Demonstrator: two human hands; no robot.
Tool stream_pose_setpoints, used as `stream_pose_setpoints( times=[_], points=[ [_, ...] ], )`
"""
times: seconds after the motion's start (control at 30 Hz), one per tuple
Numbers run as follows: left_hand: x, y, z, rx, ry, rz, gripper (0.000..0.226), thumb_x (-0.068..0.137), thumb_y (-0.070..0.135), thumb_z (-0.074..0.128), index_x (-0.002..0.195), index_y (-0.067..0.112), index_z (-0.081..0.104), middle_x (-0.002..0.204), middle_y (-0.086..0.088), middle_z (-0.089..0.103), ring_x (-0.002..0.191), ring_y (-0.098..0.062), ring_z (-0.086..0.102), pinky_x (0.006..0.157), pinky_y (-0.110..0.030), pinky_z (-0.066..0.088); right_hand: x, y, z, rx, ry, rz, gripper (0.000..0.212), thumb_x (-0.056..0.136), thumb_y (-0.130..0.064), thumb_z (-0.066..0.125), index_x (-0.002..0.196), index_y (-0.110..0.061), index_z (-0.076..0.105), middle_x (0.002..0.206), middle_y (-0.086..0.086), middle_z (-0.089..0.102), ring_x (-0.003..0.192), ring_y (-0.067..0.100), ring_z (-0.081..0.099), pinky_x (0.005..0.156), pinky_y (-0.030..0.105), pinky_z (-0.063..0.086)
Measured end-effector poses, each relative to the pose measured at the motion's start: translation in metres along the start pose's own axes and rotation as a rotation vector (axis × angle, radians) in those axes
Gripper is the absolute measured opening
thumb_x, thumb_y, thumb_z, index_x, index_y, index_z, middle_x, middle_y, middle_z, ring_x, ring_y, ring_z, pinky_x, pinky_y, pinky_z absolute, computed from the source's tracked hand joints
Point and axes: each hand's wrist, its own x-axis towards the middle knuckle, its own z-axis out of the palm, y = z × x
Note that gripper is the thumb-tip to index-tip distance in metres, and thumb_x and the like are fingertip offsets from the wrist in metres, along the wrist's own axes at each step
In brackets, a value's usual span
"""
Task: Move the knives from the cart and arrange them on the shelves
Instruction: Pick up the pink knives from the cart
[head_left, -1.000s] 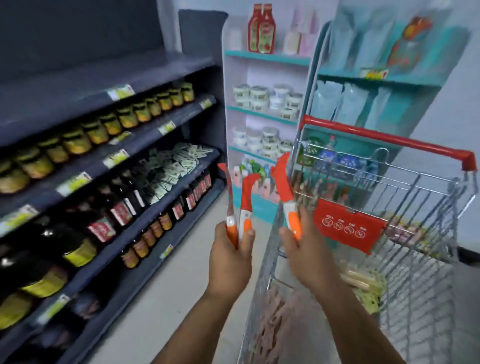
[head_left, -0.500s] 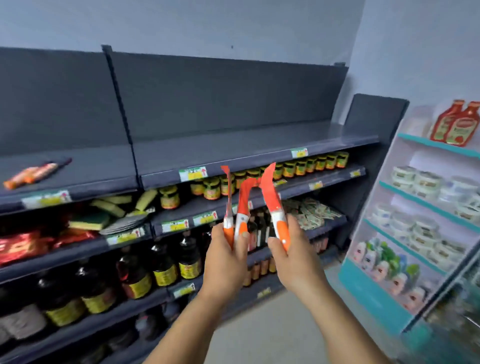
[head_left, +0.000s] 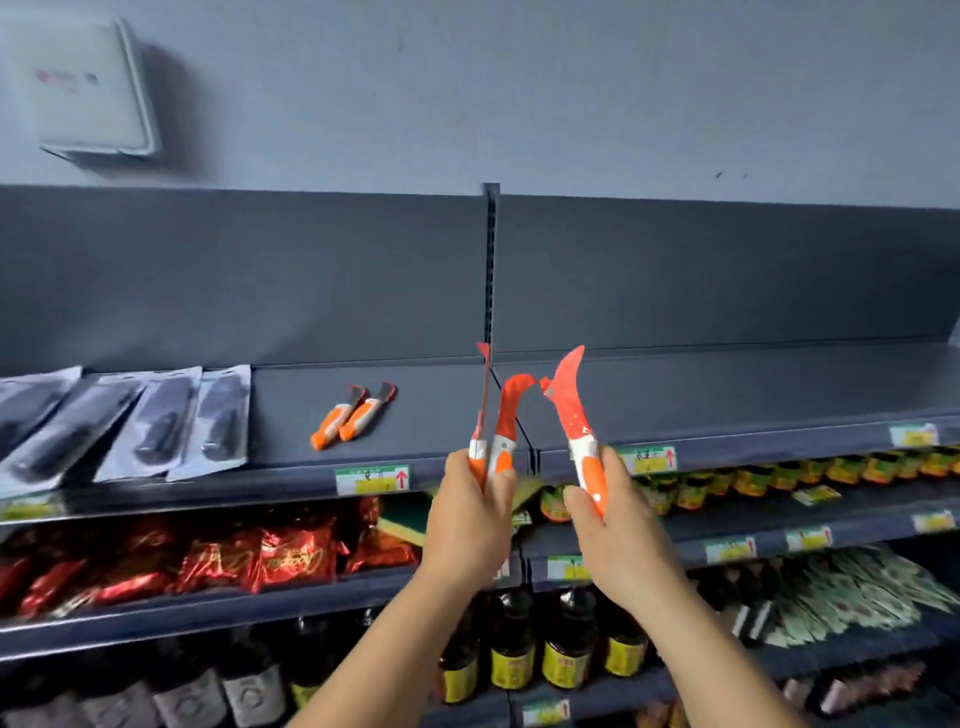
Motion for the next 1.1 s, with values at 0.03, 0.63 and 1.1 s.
stream_pose_setpoints(
  times=[0.03, 0.63, 1.1],
  points=[
    [0.010, -0.004, -0.009, 0.017, 0.002, -0.010, 0.023, 0.096, 0.037, 0.048, 0.092, 0.015, 0.043, 0.070, 0.005, 0.051, 0.059, -0.011, 0.046, 0.051, -0.026, 0.033, 0.009, -0.009, 0.010, -0.003, -0.022, 0.008, 0.058, 0.098, -0.037, 0.040, 0.150, -0.022, 0.018, 0.146, 0.009, 0.041, 0.124, 0.030, 0.047, 0.093, 0.036, 0.041],
    [0.188, -0.065, -0.022, 0.678, 0.049, -0.184, 0.029, 0.100, 0.029, 0.038, 0.118, 0.007, 0.042, 0.119, -0.012, 0.059, 0.108, -0.030, 0.060, 0.075, -0.034, 0.044, 0.187, -0.061, 0.134, -0.304, -0.192, -0.038, 0.048, 0.097, -0.028, 0.046, 0.140, -0.016, 0.028, 0.131, 0.014, 0.044, 0.119, 0.034, 0.047, 0.086, 0.038, 0.041],
    [0.213, -0.094, -0.007, 0.957, -0.200, -0.120, 0.060, 0.101, 0.037, 0.028, 0.152, 0.010, 0.010, 0.159, -0.011, 0.007, 0.147, -0.026, 0.006, 0.118, -0.040, 0.013, 0.219, -0.044, 0.162, -0.479, -0.501, -0.207, 0.067, 0.101, -0.044, 0.028, 0.153, -0.016, -0.002, 0.160, 0.001, -0.014, 0.148, 0.024, -0.004, 0.118, 0.042, 0.011]
  ],
)
